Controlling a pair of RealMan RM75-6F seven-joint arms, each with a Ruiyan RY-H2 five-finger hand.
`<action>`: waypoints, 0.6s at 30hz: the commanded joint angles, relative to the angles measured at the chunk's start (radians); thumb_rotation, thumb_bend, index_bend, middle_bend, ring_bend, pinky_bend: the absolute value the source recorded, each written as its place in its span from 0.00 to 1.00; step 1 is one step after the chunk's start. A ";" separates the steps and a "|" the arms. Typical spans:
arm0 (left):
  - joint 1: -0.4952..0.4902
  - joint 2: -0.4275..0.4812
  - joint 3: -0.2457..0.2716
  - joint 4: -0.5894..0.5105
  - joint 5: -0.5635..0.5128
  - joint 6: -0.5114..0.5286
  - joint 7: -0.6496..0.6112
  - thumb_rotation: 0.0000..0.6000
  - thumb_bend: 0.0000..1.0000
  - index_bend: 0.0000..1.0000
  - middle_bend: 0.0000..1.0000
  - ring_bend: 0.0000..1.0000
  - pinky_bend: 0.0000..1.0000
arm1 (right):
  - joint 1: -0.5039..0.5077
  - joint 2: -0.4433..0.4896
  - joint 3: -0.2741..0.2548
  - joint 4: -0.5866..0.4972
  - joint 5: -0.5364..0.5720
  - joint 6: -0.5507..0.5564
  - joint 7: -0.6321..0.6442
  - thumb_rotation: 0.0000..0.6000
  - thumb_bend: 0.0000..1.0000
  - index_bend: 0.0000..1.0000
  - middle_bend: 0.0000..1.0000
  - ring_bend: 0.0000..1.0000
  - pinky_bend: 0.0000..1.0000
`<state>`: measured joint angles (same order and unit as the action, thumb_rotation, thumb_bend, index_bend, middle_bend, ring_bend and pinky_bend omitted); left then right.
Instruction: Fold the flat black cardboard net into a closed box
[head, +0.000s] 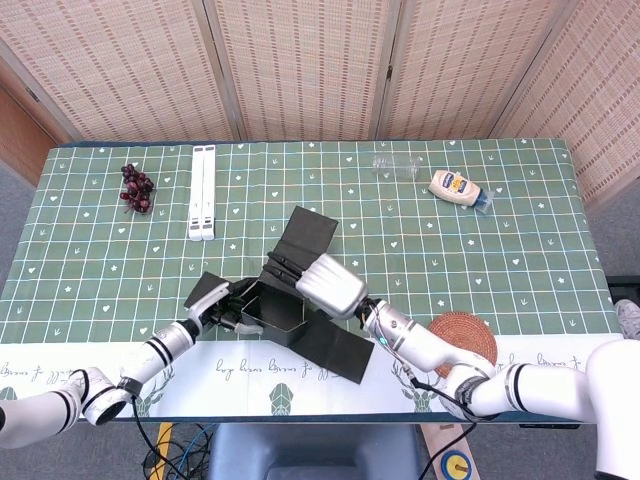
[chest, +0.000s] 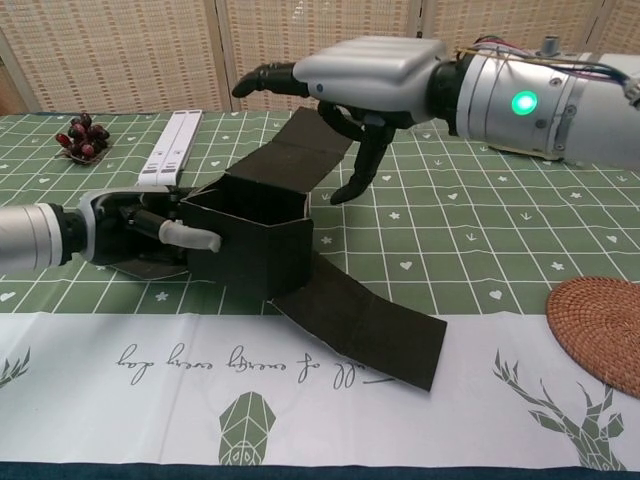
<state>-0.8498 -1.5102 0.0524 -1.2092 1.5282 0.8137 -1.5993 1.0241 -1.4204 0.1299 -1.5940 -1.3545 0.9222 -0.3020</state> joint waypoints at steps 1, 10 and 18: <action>0.011 0.021 -0.007 -0.017 -0.011 -0.001 -0.032 1.00 0.14 0.23 0.19 0.72 1.00 | -0.035 0.026 -0.001 -0.022 0.002 0.019 0.047 1.00 0.12 0.00 0.01 0.75 1.00; 0.038 0.076 -0.034 -0.055 -0.032 0.008 -0.111 1.00 0.14 0.24 0.21 0.72 1.00 | -0.122 0.079 -0.002 -0.050 0.024 0.074 0.131 1.00 0.12 0.00 0.04 0.75 1.00; 0.062 0.147 -0.069 -0.083 -0.032 0.052 -0.180 1.00 0.14 0.23 0.21 0.72 1.00 | -0.209 0.118 -0.016 -0.046 0.099 0.083 0.208 1.00 0.13 0.00 0.07 0.75 1.00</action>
<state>-0.7937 -1.3742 -0.0088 -1.2865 1.4985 0.8577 -1.7710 0.8304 -1.3100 0.1136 -1.6407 -1.2712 0.9986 -0.1103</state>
